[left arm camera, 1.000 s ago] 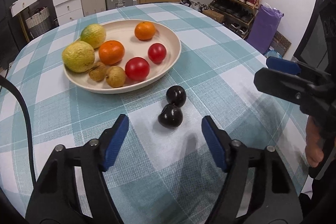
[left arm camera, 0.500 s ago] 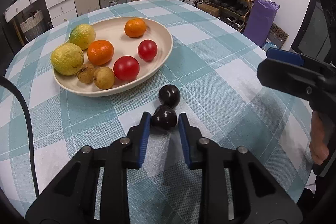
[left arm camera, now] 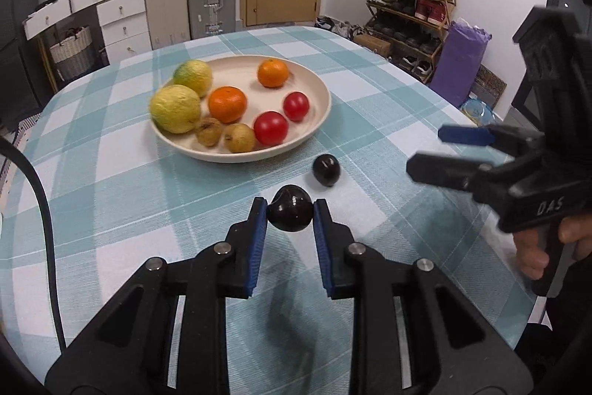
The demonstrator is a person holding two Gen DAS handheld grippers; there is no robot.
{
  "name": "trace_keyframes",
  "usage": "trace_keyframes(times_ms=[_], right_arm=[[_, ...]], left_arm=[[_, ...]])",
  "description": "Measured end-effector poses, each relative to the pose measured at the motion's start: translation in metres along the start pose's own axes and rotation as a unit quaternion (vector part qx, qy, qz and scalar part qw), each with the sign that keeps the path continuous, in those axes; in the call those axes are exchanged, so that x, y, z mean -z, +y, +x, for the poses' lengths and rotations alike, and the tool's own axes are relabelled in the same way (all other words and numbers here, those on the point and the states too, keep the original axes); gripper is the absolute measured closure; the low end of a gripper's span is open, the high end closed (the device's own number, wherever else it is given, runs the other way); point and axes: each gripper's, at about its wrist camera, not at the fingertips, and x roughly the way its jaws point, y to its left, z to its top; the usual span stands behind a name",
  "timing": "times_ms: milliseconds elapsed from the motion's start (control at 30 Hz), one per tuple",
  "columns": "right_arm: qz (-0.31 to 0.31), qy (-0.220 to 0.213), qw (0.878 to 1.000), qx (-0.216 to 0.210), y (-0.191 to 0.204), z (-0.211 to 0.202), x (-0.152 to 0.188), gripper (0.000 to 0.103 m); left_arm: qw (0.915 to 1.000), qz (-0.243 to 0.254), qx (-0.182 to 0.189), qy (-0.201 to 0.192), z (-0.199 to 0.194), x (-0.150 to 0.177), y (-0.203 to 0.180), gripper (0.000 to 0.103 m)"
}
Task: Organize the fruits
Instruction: 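Grasp one dark plum with the left tool while the right tool grasps the other plum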
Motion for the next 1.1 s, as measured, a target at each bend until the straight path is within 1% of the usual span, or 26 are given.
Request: trace_keyframes(times_ms=[33,100,133,167,200,333,400,433,633,700,767,933,1000,1100], right_arm=[[-0.002,0.011,1.000,-0.006,0.003,0.006,0.000,0.004],[-0.012,0.031,0.999,-0.016,0.011,0.017,-0.001,0.029],[-0.021,0.046,0.999,-0.017,0.016,0.025,-0.002,0.030],[-0.027,0.053,0.998,-0.017,0.021,0.030,-0.003,0.030],[-0.034,0.053,0.998,-0.019,0.026,0.034,-0.004,0.032],[-0.056,0.056,0.997,-0.026,0.041,0.044,-0.007,0.035],[-0.058,0.063,0.996,-0.029,0.045,0.050,-0.008,0.045],[-0.060,0.067,0.995,-0.029,0.047,0.054,-0.008,0.047],[-0.073,0.067,0.995,-0.023,0.055,0.061,-0.012,0.050],[-0.077,0.067,0.995,-0.018,0.056,0.063,-0.013,0.058],[-0.080,0.066,0.994,-0.014,0.058,0.065,-0.014,0.059],[-0.086,0.065,0.994,-0.001,0.061,0.068,-0.016,0.068],[-0.088,0.064,0.994,0.005,0.061,0.068,-0.017,0.074],[-0.086,0.062,0.994,0.007,0.059,0.067,-0.018,0.078]], left_arm=[[1.0000,-0.007,-0.001,-0.003,-0.002,0.000,0.004,0.081],[0.9999,-0.015,-0.001,-0.007,-0.009,-0.001,0.012,0.081],[0.9997,-0.020,-0.003,-0.013,-0.012,-0.002,0.015,0.081],[0.9996,-0.023,-0.003,-0.016,-0.015,-0.003,0.018,0.081],[0.9995,-0.025,-0.002,-0.019,-0.018,-0.004,0.021,0.081],[0.9988,-0.041,-0.007,-0.027,-0.025,-0.005,0.031,0.081],[0.9985,-0.045,-0.010,-0.029,-0.026,-0.005,0.035,0.081],[0.9985,-0.046,-0.011,-0.028,-0.025,-0.005,0.036,0.081],[0.9978,-0.056,-0.015,-0.030,-0.025,-0.004,0.043,0.081],[0.9978,-0.057,-0.015,-0.031,-0.025,-0.004,0.043,0.081],[0.9976,-0.060,-0.017,-0.032,-0.025,-0.005,0.045,0.081],[0.9973,-0.063,-0.018,-0.033,-0.025,-0.005,0.047,0.081],[0.9972,-0.064,-0.019,-0.034,-0.025,-0.005,0.047,0.081],[0.9971,-0.066,-0.019,-0.034,-0.025,-0.006,0.048,0.081]])
